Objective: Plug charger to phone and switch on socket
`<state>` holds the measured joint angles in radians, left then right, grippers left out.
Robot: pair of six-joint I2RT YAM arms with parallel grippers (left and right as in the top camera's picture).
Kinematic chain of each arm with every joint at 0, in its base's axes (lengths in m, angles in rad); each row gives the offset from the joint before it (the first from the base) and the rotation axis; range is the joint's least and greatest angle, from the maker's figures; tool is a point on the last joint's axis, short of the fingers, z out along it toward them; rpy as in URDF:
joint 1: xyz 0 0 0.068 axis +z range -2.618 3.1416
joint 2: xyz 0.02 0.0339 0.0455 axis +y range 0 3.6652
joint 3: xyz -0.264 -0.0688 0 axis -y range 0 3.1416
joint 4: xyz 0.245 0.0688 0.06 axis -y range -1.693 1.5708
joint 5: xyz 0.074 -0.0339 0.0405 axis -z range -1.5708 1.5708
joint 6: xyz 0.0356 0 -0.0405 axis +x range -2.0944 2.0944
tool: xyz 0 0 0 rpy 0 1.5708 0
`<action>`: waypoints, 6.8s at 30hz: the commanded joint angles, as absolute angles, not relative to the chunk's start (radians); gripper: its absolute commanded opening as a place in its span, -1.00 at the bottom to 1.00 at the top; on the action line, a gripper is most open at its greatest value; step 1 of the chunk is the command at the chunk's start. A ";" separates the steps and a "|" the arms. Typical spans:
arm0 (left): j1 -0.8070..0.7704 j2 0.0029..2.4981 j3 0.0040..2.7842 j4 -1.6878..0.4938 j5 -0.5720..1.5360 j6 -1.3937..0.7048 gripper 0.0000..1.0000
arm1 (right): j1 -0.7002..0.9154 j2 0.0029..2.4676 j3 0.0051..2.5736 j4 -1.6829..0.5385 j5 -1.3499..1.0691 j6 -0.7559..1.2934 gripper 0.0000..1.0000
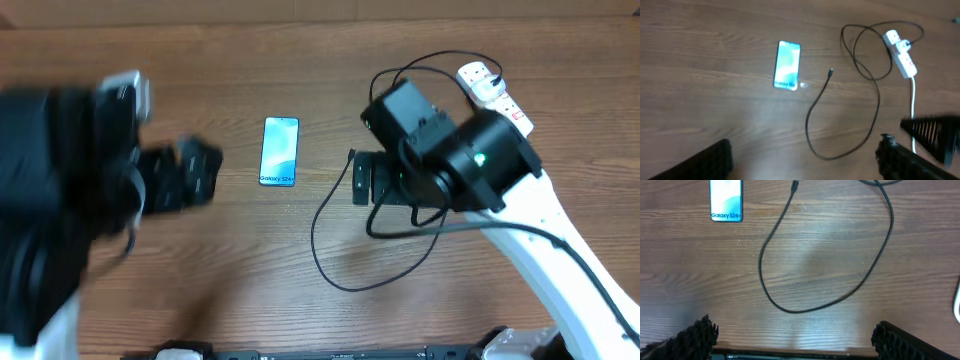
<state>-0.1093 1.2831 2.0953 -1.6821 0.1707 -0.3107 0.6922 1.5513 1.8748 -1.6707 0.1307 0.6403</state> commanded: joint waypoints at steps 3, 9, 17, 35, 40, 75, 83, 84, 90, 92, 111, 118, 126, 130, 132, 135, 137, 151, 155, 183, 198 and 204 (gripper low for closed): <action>-0.105 0.968 1.795 -1.685 0.113 -0.340 0.99 | 0.781 1.367 1.721 -1.660 0.210 0.745 1.00; -0.105 0.761 1.564 -1.637 0.071 -0.409 0.99 | 0.919 1.160 1.530 -1.606 0.347 0.890 1.00; -0.105 0.728 1.492 -1.643 0.067 -0.408 1.00 | 0.950 1.065 1.478 -1.580 0.312 0.893 1.00; -0.105 0.728 1.492 -1.645 0.068 -0.408 0.99 | 0.950 1.069 1.478 -1.595 0.215 0.887 1.00; -0.105 0.728 1.492 -1.645 0.067 -0.408 0.99 | 0.950 1.050 1.478 -1.556 0.224 0.886 1.00; -0.105 0.728 1.492 -1.645 0.067 -0.408 0.99 | 0.147 0.292 0.406 -0.228 -0.275 0.073 1.00; -0.105 0.728 1.492 -1.645 0.067 -0.408 0.99 | 0.115 0.171 0.157 0.045 -0.263 0.073 1.00; -0.105 0.728 1.492 -1.645 0.068 -0.408 0.99 | 0.115 0.162 0.138 0.062 -0.255 0.073 1.00; -0.105 0.728 1.492 -1.645 0.068 -0.408 0.99 | 0.096 0.097 0.043 0.105 -0.223 0.074 1.00; -0.105 0.728 1.492 -1.645 0.067 -0.408 0.99 | 0.077 0.072 0.016 0.104 -0.223 0.074 1.00; -0.105 0.728 1.492 -1.645 0.067 -0.408 0.99 | -0.003 0.002 0.009 -0.075 -0.147 -0.062 1.00; -0.105 0.728 1.492 -1.645 0.067 -0.408 0.99 | -0.003 0.002 0.009 -0.073 -0.148 -0.061 1.00; -0.105 0.728 1.492 -1.645 0.068 -0.408 0.99 | -0.003 0.003 0.009 -0.073 -0.148 -0.061 1.00; -0.105 0.728 1.492 -1.645 0.067 -0.408 0.99 | -0.003 0.003 0.009 -0.073 -0.148 -0.061 1.00; -0.105 0.728 1.492 -1.645 0.067 -0.408 0.99 | -0.003 0.003 0.009 -0.073 -0.148 -0.061 1.00; -0.105 0.728 1.492 -1.645 0.067 -0.408 0.99 | -0.003 0.003 0.009 -0.073 -0.148 -0.061 1.00; -0.105 0.728 1.492 -1.645 0.054 -0.403 0.99 | -0.003 0.003 0.009 -0.073 -0.148 -0.061 1.00; -0.105 0.642 1.314 -1.241 0.133 -0.189 0.99 | -0.003 0.003 0.009 -0.073 -0.148 -0.061 1.00; -0.105 0.542 1.122 -1.046 0.129 -0.179 0.99 | -0.003 0.003 0.009 -0.073 -0.148 -0.061 1.00; -0.105 0.106 0.275 -0.196 0.049 -0.100 0.99 | -0.003 0.003 0.009 -0.073 -0.148 -0.061 1.00; -0.103 0.003 0.126 -0.038 -0.007 -0.101 0.99 | -0.003 0.003 0.009 -0.073 -0.148 -0.061 1.00; -0.103 0.003 0.065 0.008 -0.007 -0.112 0.99 | -0.003 0.003 0.009 -0.073 -0.148 -0.061 1.00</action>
